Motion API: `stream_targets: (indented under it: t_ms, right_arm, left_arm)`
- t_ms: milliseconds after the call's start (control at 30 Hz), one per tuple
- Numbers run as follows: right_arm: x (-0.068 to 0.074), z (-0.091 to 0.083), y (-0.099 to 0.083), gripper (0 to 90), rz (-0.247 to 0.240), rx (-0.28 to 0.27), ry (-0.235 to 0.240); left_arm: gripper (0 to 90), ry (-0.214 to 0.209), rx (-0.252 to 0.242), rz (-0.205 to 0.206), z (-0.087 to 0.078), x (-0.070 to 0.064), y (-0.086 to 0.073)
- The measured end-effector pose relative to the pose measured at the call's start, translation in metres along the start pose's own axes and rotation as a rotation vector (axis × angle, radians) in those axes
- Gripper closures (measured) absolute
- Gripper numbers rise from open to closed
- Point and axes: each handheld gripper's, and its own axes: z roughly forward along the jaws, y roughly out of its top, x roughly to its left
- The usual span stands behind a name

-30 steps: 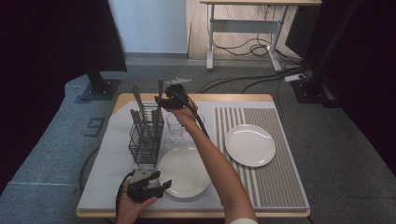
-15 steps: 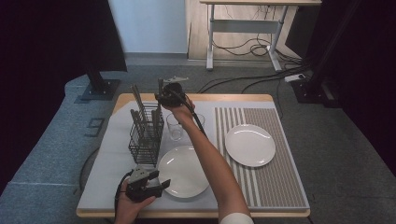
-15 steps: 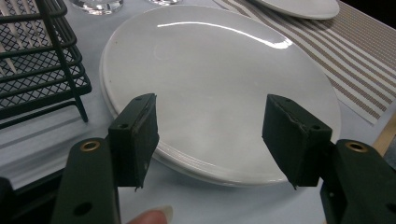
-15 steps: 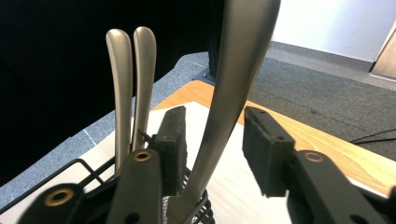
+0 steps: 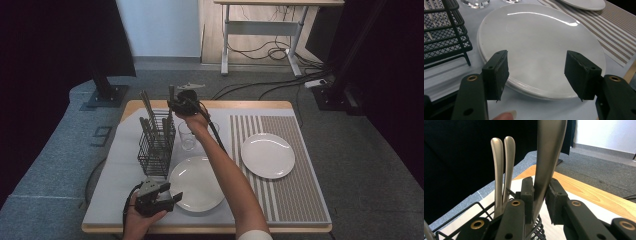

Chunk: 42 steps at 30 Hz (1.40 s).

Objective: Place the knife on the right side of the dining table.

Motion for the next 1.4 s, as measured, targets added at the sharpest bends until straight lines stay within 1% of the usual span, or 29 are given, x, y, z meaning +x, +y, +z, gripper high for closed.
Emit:
stream_targets:
  t_ms: [133,200,267,500,600,667,800,933,1000,1033,1100,1167,1267,1400]
  right_arm:
    - [0.001,-0.001,0.0,77.8,0.005,-0.018,0.008]
    - [0.002,0.0,0.0,77.8,-0.008,-0.021,-0.002]
    - [0.002,0.001,0.0,77.8,-0.007,-0.023,-0.007]
    - [-0.001,0.006,-0.001,76.9,0.016,-0.031,-0.021]
    - [-0.003,0.007,-0.001,75.4,0.022,-0.05,-0.011]
    - [-0.004,0.009,0.001,74.8,0.027,-0.054,-0.001]
    - [-0.005,0.011,0.003,77.6,0.025,-0.051,-0.003]
    - [-0.002,0.008,0.005,79.1,0.001,-0.049,-0.005]
    - [0.002,0.005,0.006,81.5,-0.016,-0.063,0.009]
    - [0.004,0.004,0.007,81.9,-0.03,-0.066,0.004]
    - [0.011,0.001,0.009,82.4,-0.077,-0.071,-0.011]
    - [0.014,-0.003,0.012,82.4,-0.102,-0.077,-0.017]
    - [0.016,-0.01,0.015,82.4,-0.103,-0.097,-0.026]
    - [0.017,-0.021,0.019,82.5,-0.095,-0.135,-0.019]
  left_arm:
    - [36.0,0.001,-0.002,0.001,0.0,0.0,0.0]
    - [36.0,0.001,-0.003,0.002,0.0,0.0,0.0]
    - [36.0,0.0,-0.003,0.0,0.0,0.0,0.0]
    - [36.0,0.0,-0.005,-0.001,-0.001,0.001,0.0]
    - [36.0,-0.001,-0.004,-0.002,0.0,0.001,0.0]
    - [36.0,-0.002,-0.003,-0.001,0.0,0.001,0.0]
    - [36.0,-0.006,-0.001,-0.001,0.001,0.001,-0.001]
    - [36.0,-0.005,-0.002,0.0,0.0,0.001,-0.001]
    - [36.0,-0.003,-0.005,-0.001,0.0,0.001,0.0]
    - [36.1,-0.002,-0.005,-0.001,-0.001,0.001,0.0]
    - [36.0,-0.002,-0.006,-0.002,-0.001,0.001,0.0]
    - [36.0,-0.002,-0.007,-0.001,-0.001,0.001,0.0]
    - [36.0,-0.002,-0.005,0.001,0.0,0.0,0.0]
    - [36.0,-0.002,-0.005,0.002,0.0,0.001,0.0]
